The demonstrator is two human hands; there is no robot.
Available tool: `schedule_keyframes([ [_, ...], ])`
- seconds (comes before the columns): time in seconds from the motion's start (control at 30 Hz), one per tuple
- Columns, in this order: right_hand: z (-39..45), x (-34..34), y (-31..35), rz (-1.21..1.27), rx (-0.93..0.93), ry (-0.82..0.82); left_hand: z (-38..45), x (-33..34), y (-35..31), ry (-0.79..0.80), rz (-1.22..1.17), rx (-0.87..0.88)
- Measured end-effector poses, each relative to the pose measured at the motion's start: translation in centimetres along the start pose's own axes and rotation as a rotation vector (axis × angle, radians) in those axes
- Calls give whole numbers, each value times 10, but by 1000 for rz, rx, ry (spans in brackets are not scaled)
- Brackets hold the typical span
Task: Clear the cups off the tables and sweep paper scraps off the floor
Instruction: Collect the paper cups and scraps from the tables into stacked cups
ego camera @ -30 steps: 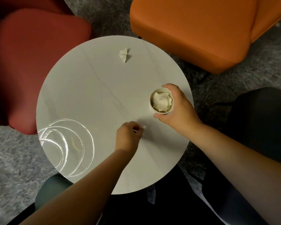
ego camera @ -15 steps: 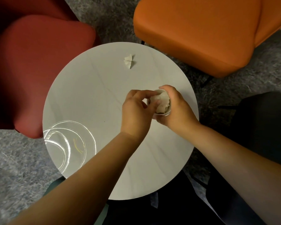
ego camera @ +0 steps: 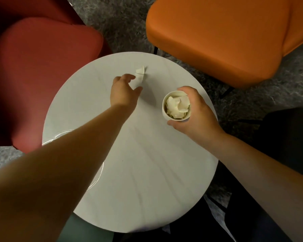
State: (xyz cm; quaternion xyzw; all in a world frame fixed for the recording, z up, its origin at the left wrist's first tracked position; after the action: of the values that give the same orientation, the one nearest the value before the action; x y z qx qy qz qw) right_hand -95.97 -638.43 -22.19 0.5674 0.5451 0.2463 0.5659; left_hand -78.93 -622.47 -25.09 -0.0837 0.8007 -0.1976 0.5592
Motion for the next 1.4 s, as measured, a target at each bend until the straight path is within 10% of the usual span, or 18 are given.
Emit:
schedule_keyframes([
  [0.4,5,-12,-6,35,17,-8,39,33,-20,35,211,123],
  [0.77,-12,-10,2,13,37,97,-111,-49,-86,-56,-392,257],
  [1.1,-34,-6,46,62,-63,188,-185,-57,-103,-162,96,393],
  [1.4,-76,1,83,-9,-153,317,-209,-64,-69,191,-399,-133],
])
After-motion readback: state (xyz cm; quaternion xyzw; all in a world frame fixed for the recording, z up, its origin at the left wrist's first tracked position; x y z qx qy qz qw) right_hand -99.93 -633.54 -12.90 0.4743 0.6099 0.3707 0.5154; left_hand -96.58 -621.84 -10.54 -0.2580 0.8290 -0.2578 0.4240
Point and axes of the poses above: each hand's wrist, its own z-axis towards the middle knuckle, its own x-axis out of the palm, y = z × x, the point moved 10 cm from there along z, towards the middle knuckle, and after that the axes turned 14 degrees about z, right-handed, at the moved point
